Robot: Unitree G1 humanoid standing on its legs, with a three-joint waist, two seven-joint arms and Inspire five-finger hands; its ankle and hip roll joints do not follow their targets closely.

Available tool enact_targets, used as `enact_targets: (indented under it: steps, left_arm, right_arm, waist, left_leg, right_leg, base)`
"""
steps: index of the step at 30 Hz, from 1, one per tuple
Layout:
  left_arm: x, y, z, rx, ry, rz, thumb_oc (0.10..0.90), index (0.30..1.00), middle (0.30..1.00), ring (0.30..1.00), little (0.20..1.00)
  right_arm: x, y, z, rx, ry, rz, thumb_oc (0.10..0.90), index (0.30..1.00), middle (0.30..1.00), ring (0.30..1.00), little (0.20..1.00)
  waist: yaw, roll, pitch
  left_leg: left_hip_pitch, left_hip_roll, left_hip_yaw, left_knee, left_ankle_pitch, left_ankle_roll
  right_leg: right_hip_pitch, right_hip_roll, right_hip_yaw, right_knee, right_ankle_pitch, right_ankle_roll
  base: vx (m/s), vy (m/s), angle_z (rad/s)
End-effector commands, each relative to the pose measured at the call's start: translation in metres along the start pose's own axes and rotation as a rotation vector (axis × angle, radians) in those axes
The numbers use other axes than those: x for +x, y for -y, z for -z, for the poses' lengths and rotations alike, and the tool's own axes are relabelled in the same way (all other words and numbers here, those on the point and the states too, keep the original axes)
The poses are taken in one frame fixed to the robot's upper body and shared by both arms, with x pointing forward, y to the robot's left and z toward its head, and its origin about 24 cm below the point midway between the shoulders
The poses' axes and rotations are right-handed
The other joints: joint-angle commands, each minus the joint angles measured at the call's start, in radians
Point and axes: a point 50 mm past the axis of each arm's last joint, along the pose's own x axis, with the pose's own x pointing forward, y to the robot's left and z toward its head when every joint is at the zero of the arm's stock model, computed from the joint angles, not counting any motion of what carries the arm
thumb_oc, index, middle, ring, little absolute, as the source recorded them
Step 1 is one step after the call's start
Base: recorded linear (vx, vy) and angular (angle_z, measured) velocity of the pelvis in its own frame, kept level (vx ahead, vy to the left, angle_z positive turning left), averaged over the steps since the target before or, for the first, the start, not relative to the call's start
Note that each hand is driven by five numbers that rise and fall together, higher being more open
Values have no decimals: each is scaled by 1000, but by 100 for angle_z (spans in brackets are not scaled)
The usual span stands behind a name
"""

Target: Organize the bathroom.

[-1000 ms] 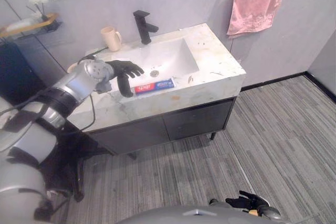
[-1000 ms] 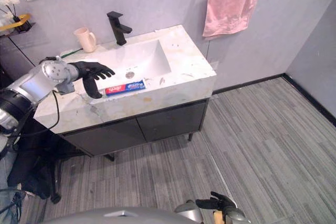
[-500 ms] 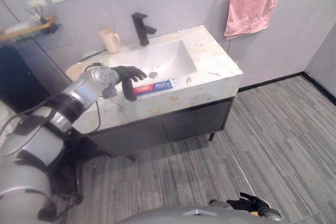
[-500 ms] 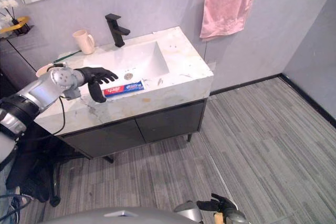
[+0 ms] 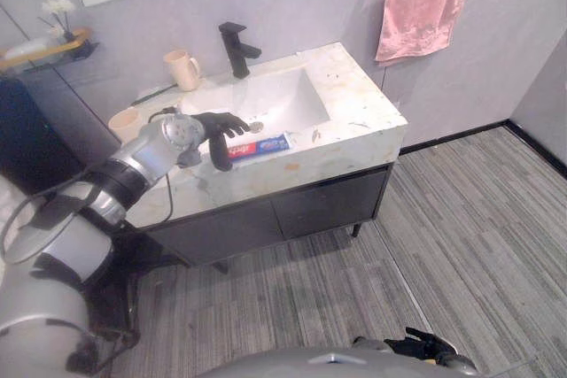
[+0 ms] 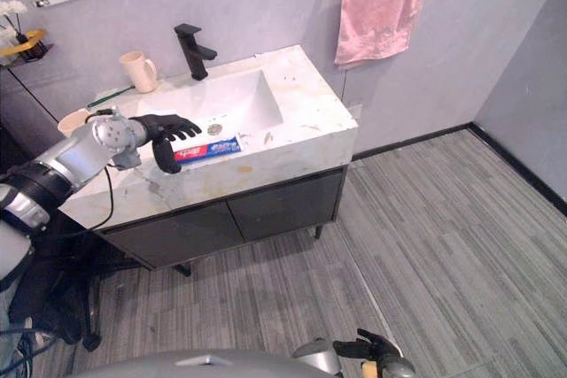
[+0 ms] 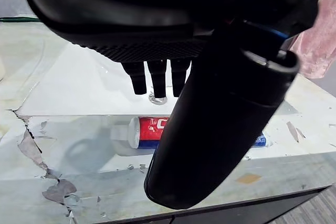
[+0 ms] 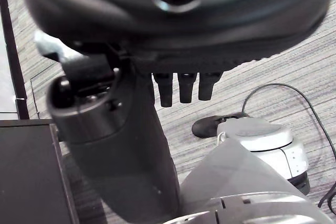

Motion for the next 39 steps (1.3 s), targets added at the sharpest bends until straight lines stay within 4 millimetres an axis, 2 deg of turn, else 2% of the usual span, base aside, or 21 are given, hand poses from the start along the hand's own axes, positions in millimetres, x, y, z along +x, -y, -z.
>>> enact_targets:
  steps: [1,11,19,21,22,25,34,38,39]
  left_arm:
    - [-25,-60,7,2,-20,-297,800,900,900,900,900]
    - [-17,-41,11,25,-34,-303,800,900,900,900,900]
    - [-17,-38,15,46,-44,-338,800,900,900,900,900]
    - [-17,-39,14,59,-48,-340,709,764,764,764,764]
    - [-17,-39,14,56,-52,-335,562,542,542,542,542]
    - [-17,-39,15,57,-57,-325,400,300,300,300,300]
    - [-23,-49,17,153,-74,-417,400,300,300,300,300]
    - [-28,-54,15,81,-9,-531,400,300,300,300,300]
    - [-33,-57,14,-61,74,-631,400,300,300,300,300]
  right_arm:
    - [-3,11,13,11,-31,12,800,900,900,900,900]
    - [-4,11,14,21,-28,11,800,900,900,900,900]
    - [-4,9,14,17,-25,2,800,900,900,900,900]
    - [-4,8,13,19,-22,1,800,900,900,900,900]
    - [-3,8,13,21,-22,1,800,900,900,900,900]
    - [-3,8,12,22,-20,0,800,900,900,900,900]
    - [-3,10,10,82,1,20,800,900,900,900,900]
    - [-4,19,-4,244,104,85,800,900,900,900,900]
    - [-6,31,-20,386,222,151,800,900,900,900,900]
  waist:
    - [6,-45,-25]
    - [6,-50,-15]
    - [9,-55,-14]
    - [9,-55,-12]
    - [9,-54,-11]
    - [9,-54,-11]
    - [6,-51,-16]
    - [4,-58,-15]
    - [2,-68,-15]
  left_leg:
    - [-14,25,-3,60,-45,18]
    - [-17,26,-9,67,-48,20]
    - [-21,28,-10,69,-46,19]
    - [-22,28,-11,70,-46,18]
    - [-22,28,-12,70,-46,18]
    - [-20,28,-12,68,-46,19]
    - [-14,25,-6,62,-46,19]
    - [-7,24,-3,52,-43,18]
    - [-5,27,-1,46,-41,18]
  right_leg:
    - [-49,8,36,149,-158,-49]
    - [-53,8,35,157,-162,-53]
    - [-55,9,36,157,-161,-54]
    - [-57,8,35,159,-160,-55]
    - [-58,8,35,160,-161,-54]
    - [-57,8,35,159,-161,-54]
    - [-55,6,41,157,-159,-51]
    - [-53,8,48,150,-153,-48]
    - [-50,10,54,141,-147,-48]
  base:
    - [0,0,0]
    - [0,0,0]
    - [0,0,0]
    - [0,0,0]
    - [0,0,0]
    - [0,0,0]
    - [0,0,0]
    - [0,0,0]
    - [0,0,0]
